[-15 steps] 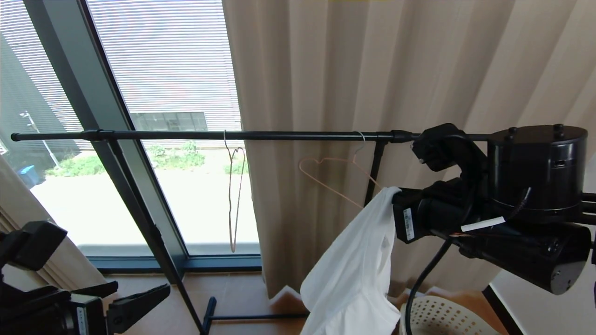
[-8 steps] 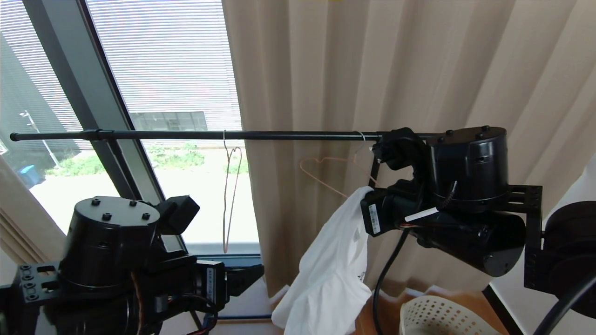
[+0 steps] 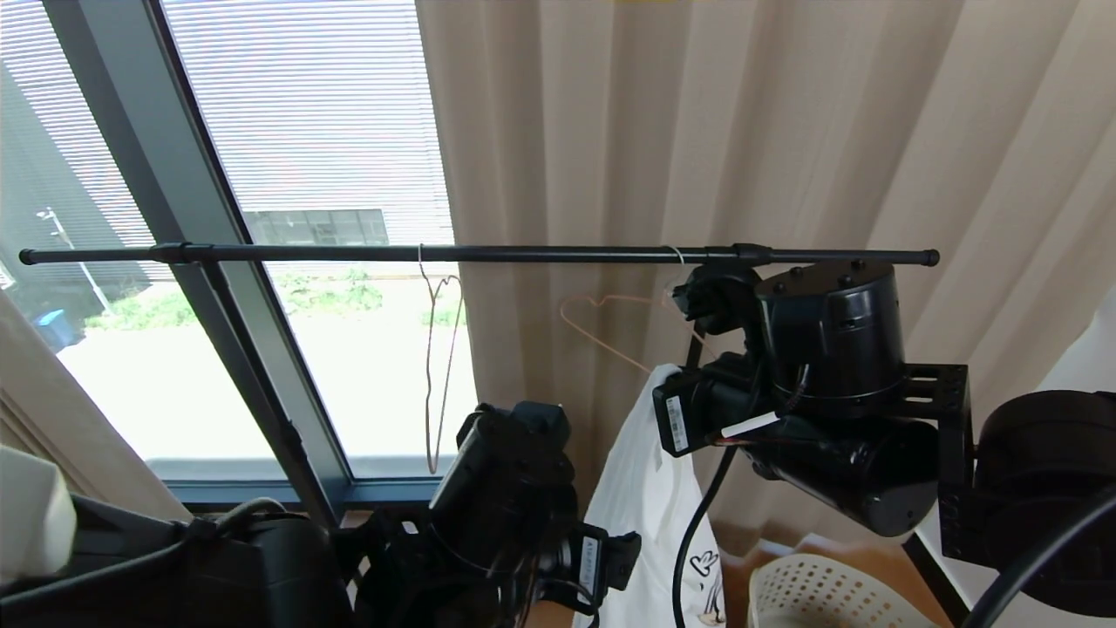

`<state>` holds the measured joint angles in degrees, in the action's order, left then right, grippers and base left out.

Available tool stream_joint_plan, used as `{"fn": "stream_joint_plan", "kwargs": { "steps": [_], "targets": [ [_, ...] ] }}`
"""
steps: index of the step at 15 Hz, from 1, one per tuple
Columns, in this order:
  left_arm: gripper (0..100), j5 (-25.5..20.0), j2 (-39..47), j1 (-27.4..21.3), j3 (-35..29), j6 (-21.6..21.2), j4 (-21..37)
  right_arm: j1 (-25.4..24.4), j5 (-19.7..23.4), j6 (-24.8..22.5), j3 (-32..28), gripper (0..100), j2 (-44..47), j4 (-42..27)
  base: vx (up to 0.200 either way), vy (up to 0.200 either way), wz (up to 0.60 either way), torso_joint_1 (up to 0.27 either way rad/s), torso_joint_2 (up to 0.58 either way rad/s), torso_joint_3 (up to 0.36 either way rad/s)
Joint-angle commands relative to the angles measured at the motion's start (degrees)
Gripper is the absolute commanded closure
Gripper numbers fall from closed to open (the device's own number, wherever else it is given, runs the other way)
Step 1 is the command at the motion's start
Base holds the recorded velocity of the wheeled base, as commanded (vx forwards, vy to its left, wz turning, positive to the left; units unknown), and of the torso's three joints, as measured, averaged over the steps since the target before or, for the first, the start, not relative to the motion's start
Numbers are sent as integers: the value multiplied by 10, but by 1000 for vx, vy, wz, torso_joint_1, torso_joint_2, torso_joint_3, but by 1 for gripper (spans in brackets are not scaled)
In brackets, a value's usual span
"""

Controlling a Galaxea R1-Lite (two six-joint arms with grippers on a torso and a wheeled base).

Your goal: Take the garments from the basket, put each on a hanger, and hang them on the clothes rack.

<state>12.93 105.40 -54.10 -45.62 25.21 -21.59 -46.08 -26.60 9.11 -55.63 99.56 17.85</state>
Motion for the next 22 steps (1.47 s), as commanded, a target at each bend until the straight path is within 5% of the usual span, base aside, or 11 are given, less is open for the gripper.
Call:
{"fn": "stream_joint_plan", "kwargs": {
  "steps": [1,5,22],
  "targets": [
    [0,31,50,-33,-34,9,0,-8,-4,0,1,100,-6,1,0,0,0,0,0,0],
    [0,117,80,-32,-72,38,1,-17,-20,0,11,100,-23,1,0,0,0,0,0,0],
    [0,156,118,34,-79,36,-1,-21,-22,0,17,100,-36,1,0,0,0,0,0,0]
  ]
}}
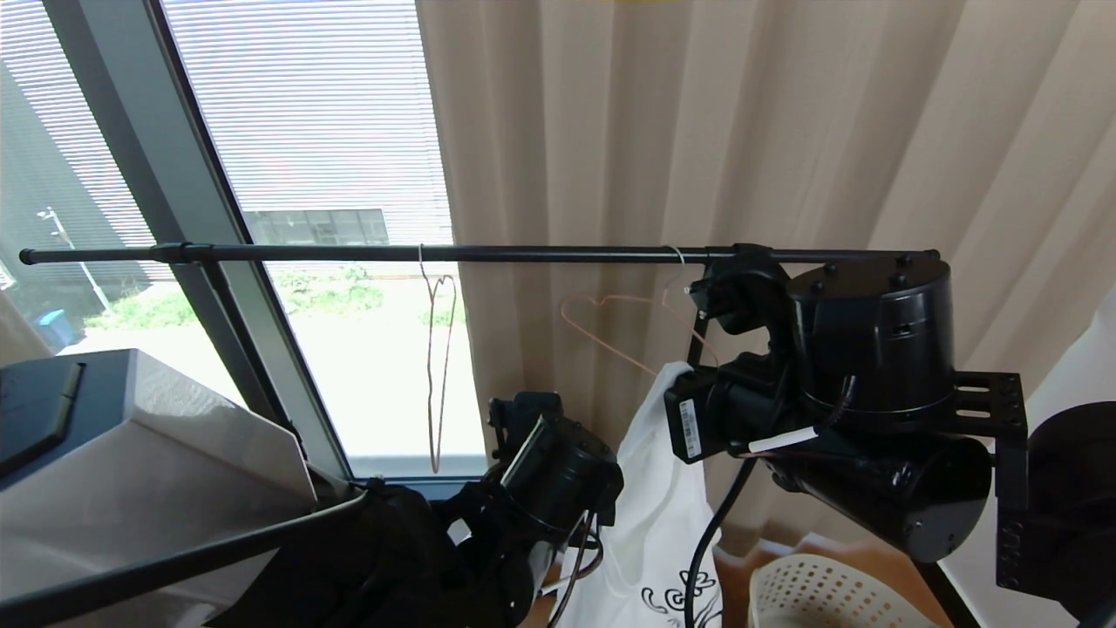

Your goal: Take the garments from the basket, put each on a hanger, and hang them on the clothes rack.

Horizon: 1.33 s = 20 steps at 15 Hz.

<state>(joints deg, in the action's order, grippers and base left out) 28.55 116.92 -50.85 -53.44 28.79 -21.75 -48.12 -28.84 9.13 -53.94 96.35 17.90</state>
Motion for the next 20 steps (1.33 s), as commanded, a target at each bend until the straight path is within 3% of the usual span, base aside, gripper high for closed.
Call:
{"fn": "stream_joint_plan", "kwargs": {
  "steps": [1,5,6,9,14,17,20],
  "targets": [
    [0,0,12,1,-3,0,-4,0,0,0,2,100,-6,0,0,0,0,0,0,0],
    [0,0,35,2,-10,-2,-35,-1,0,-1,9,100,-13,-1,0,0,0,0,0,0],
    [100,0,33,2,-10,-3,-38,-1,0,-2,9,100,-13,-1,0,0,0,0,0,0],
    [100,0,-13,0,6,-10,-37,11,0,-8,9,100,-14,-2,0,0,0,0,0,0],
    [100,0,-115,12,53,-63,-36,89,-20,-73,23,100,-21,-1,0,0,0,0,0,0],
    [100,1,-133,22,56,-84,-36,94,-31,-105,44,100,-22,2,0,0,0,0,0,0],
    [100,1,-142,29,53,-118,-36,90,-31,-168,93,100,-30,10,0,0,0,0,0,0]
  ]
}}
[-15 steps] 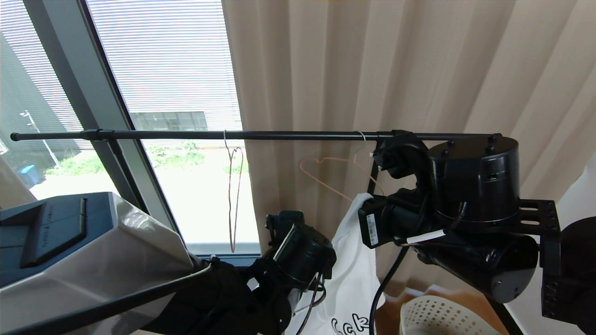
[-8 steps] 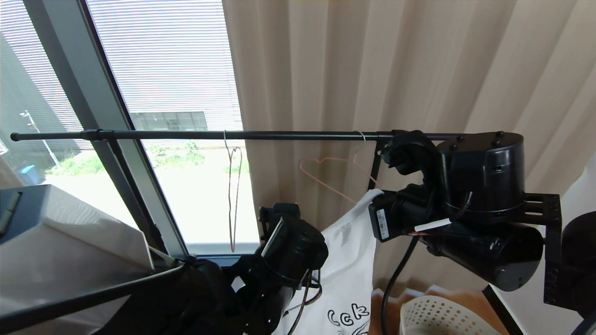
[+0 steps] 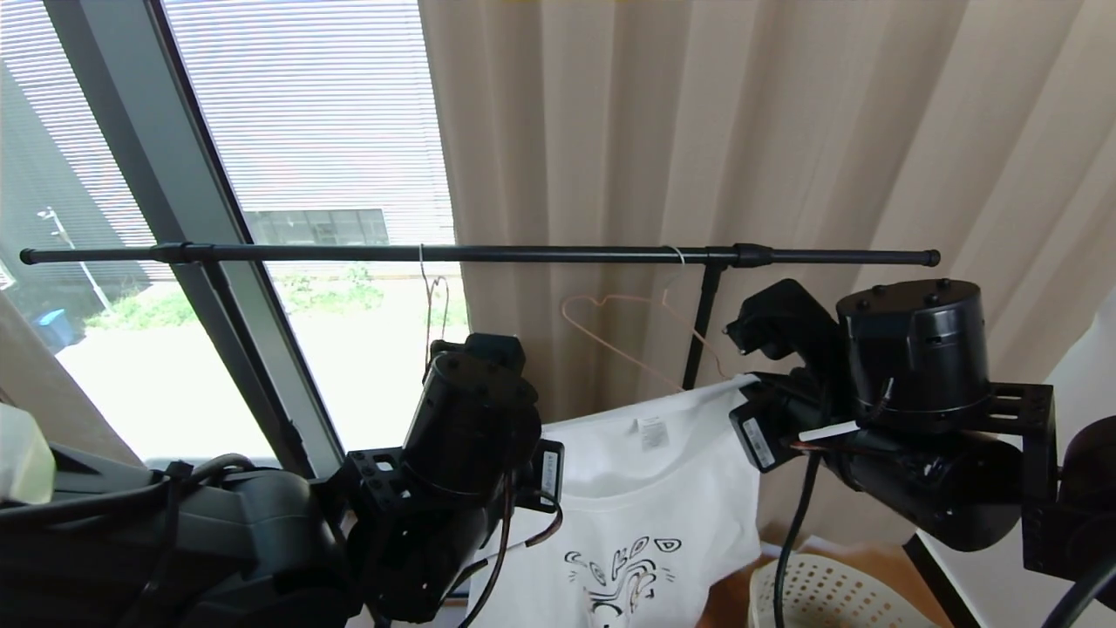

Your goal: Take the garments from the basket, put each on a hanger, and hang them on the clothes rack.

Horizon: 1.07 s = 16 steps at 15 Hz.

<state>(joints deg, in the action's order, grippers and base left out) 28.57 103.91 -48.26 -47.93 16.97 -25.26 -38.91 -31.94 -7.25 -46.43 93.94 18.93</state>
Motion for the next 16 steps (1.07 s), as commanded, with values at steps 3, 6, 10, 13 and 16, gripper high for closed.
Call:
{"fn": "stream_joint_plan", "kwargs": {
  "steps": [3,6,10,13,16],
  "targets": [
    [100,1,-10,14,-1,-17,-1,-4,-1,-54,53,100,-16,30,0,0,0,0,0,0],
    [100,1,-9,22,-4,-26,-2,-14,4,-113,94,100,-59,45,0,0,0,0,0,0],
    [100,1,-12,22,-10,-33,-4,-30,9,-147,112,100,-87,48,0,0,0,0,0,0],
    [100,1,-13,23,-10,-33,-10,-44,22,-147,108,100,-108,48,0,0,0,0,0,0],
    [100,0,-62,46,-27,-104,-26,-44,20,-165,64,100,-123,37,0,0,0,0,0,0]
  ]
}}
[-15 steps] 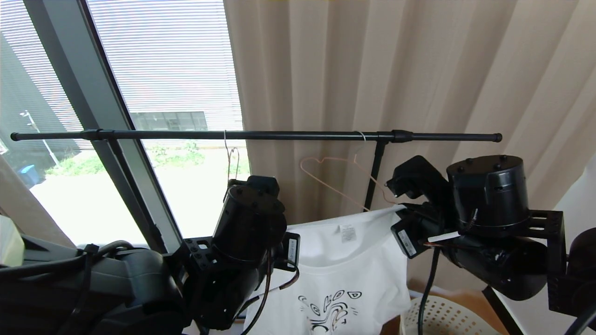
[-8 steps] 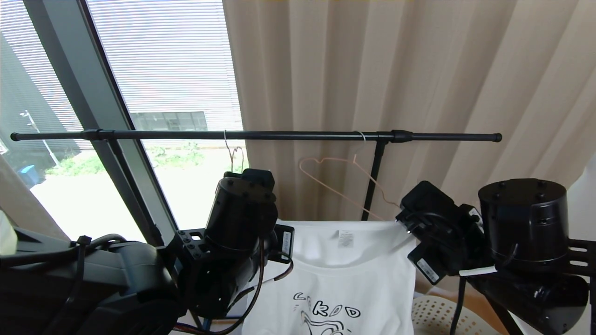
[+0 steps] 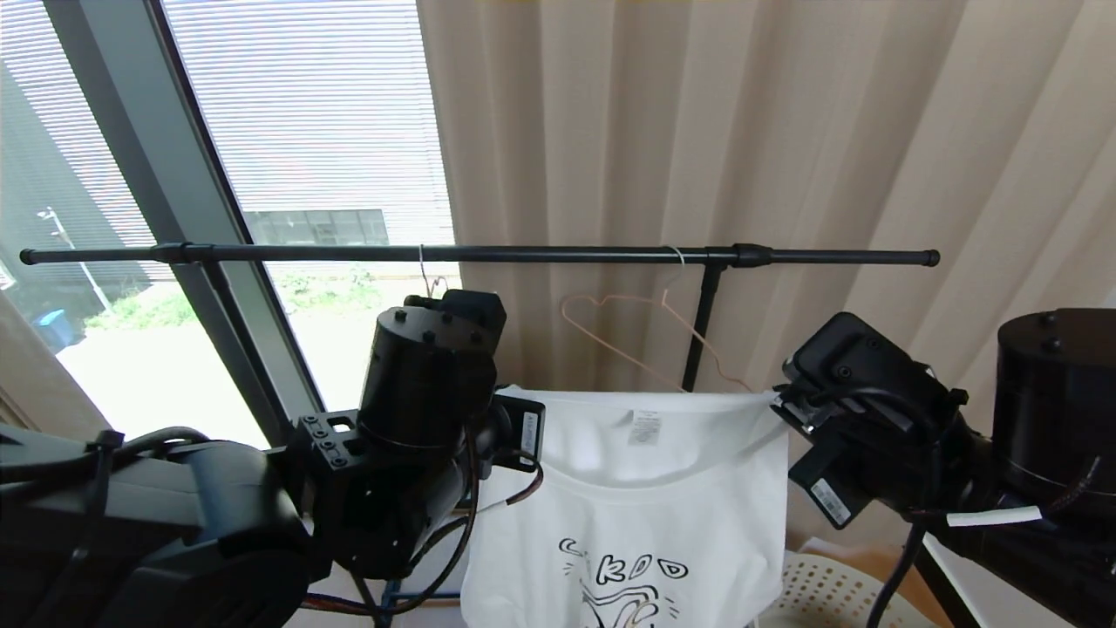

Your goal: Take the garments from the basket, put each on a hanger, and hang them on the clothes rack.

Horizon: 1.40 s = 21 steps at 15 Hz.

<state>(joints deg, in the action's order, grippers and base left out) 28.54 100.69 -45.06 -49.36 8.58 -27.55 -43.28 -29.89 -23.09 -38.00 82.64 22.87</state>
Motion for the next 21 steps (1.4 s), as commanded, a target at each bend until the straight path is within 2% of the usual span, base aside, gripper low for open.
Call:
{"fn": "stream_joint_plan", "kwargs": {
  "steps": [1,5,9,11,12,14,17,20,21],
  "targets": [
    [100,0,-40,16,-25,-41,-4,0,0,-28,-41,100,-6,-4,0,0,0,0,0,0],
    [100,0,-75,21,-33,-84,-3,1,1,-38,-72,100,13,-2,0,0,0,0,0,0],
    [100,-4,-66,24,-68,-97,-2,6,12,-119,-78,100,4,-5,0,0,0,0,0,0],
    [100,-24,-45,25,-94,-104,-3,-7,19,-134,-74,100,-25,-34,0,0,0,0,0,0],
    [100,-51,-40,28,-107,-104,-3,-39,23,-129,-68,100,-49,-63,0,0,0,0,0,0],
    [100,-96,-30,37,-130,-106,-3,-106,23,-99,-53,100,-89,-98,0,0,0,0,0,0],
    [100,-147,1,45,-180,-117,-3,-191,24,-10,-62,100,-63,-107,0,0,0,0,0,0],
    [100,-221,22,44,-221,-122,-4,-250,23,124,-89,100,7,-102,0,0,0,0,0,0],
    [100,-247,26,45,-228,-126,-4,-256,24,161,-109,100,20,-106,0,0,0,0,0,0]
  ]
}}
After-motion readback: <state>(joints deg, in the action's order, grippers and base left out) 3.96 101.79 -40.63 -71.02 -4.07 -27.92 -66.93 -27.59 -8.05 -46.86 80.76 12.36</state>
